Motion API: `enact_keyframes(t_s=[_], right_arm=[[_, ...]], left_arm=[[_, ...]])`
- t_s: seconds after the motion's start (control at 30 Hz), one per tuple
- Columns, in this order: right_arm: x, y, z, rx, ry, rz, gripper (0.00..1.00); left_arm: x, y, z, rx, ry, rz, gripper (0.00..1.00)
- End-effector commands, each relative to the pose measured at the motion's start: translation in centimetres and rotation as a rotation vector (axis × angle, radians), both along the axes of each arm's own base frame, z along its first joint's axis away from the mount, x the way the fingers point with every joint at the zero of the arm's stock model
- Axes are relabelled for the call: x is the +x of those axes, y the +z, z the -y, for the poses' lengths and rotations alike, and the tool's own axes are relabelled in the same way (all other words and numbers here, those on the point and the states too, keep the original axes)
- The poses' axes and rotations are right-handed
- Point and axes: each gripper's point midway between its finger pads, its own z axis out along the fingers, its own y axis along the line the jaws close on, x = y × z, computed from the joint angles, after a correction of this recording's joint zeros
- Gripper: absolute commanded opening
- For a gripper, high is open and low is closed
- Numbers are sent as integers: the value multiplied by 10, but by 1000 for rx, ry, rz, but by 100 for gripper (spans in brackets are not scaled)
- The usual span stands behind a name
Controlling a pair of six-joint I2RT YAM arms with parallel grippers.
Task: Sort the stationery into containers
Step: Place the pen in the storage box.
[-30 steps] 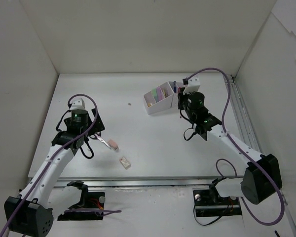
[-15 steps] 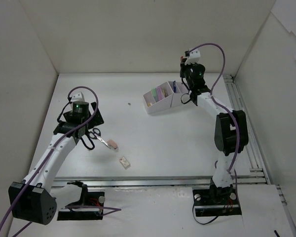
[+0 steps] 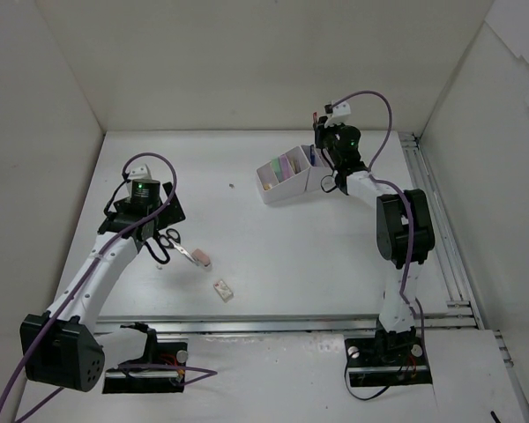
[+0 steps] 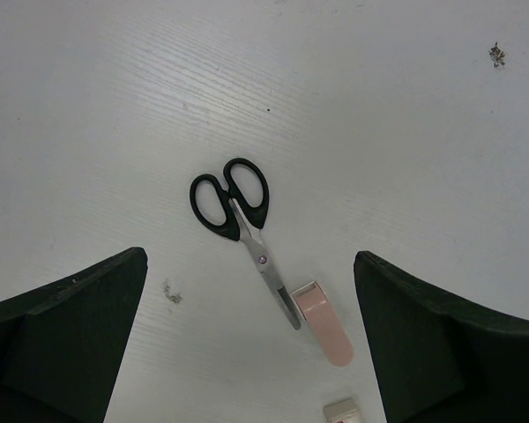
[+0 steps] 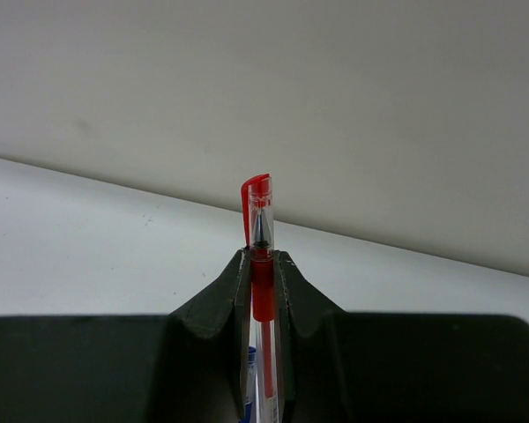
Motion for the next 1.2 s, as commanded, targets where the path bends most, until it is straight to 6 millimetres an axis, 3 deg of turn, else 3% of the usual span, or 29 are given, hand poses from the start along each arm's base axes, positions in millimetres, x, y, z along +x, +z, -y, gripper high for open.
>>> enact_keyframes(t_s=[0.0,0.27,0.63,1.0,1.17], right_arm=[[-10,93,-10,85,47,229,0],[-16,128,-6,16,19,319,0],[-20,133,-18,7,55,332,0],[-31,82,-14,33,40,219,0],[-46,72,-12,60,45,190,11]], left_arm=[[11,26,-3,-6,16,74,100],[7,29,-4,-10,21,89,99],[7,29,-5,-11,31,86,100],[5,28,-6,-4,39,80,99],[4,29,-6,-10,37,83,100]])
